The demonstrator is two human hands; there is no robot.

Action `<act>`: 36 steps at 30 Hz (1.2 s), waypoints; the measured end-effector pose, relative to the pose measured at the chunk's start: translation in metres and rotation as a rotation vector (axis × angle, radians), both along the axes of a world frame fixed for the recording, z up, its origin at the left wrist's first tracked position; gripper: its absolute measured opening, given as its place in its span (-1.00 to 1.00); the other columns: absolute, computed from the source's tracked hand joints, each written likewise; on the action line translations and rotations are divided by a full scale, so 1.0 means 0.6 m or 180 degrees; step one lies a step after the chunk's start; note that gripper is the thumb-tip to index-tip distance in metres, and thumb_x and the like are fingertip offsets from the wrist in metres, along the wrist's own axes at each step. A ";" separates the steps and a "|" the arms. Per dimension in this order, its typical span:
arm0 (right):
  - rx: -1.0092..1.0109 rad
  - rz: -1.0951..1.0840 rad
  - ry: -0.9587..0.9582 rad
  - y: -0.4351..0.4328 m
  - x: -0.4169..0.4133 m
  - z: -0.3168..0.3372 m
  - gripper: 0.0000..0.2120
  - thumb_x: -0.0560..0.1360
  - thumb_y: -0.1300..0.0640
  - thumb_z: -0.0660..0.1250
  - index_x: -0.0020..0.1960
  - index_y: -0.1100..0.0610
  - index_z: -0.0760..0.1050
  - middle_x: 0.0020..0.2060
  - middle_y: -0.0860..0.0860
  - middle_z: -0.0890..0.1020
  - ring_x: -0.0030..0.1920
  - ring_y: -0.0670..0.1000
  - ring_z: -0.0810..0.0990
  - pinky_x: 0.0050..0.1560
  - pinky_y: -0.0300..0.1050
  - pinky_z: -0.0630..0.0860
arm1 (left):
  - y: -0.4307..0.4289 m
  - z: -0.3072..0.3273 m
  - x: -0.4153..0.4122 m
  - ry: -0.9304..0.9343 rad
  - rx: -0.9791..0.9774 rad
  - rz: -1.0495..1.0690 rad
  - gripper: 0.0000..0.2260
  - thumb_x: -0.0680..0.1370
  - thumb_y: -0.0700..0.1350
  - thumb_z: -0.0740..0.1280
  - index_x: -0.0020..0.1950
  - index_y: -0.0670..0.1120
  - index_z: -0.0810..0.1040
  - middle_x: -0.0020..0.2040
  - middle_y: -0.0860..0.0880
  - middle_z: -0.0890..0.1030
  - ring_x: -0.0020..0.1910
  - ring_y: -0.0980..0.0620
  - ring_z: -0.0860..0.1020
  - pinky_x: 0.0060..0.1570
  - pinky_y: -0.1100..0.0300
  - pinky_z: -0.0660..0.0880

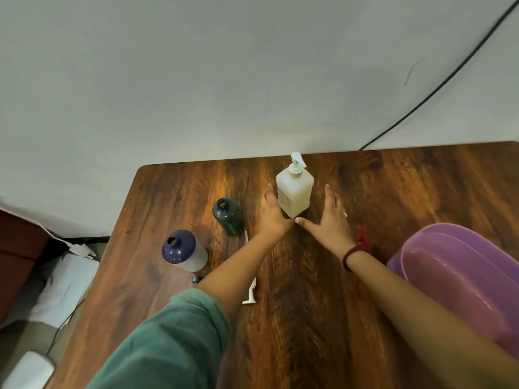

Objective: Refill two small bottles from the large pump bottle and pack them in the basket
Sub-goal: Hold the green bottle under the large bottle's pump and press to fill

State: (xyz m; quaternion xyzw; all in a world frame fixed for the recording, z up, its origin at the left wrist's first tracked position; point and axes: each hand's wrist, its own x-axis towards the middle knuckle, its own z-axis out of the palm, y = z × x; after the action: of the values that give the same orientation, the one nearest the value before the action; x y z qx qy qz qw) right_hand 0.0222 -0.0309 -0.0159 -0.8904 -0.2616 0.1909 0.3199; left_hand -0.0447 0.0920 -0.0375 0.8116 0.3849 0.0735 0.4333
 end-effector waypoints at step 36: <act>0.0583 -0.0460 0.0125 -0.067 -0.081 -0.051 -0.14 0.26 -0.08 0.55 0.41 0.07 0.19 0.30 0.05 0.41 0.27 0.09 0.43 0.17 0.14 0.48 | -0.001 0.005 -0.174 -0.1060 -0.0002 0.1624 -0.19 0.36 -0.09 0.54 0.46 -0.15 0.15 0.35 -0.14 0.22 0.31 0.00 0.26 0.38 0.06 0.26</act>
State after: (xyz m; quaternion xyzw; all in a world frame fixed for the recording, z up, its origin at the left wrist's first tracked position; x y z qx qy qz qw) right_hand -0.0263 -0.0708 -0.0463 -0.8701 -0.2068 0.1600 0.4179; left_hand -0.1493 0.0914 -0.0344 0.6653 0.5001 0.3119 0.4583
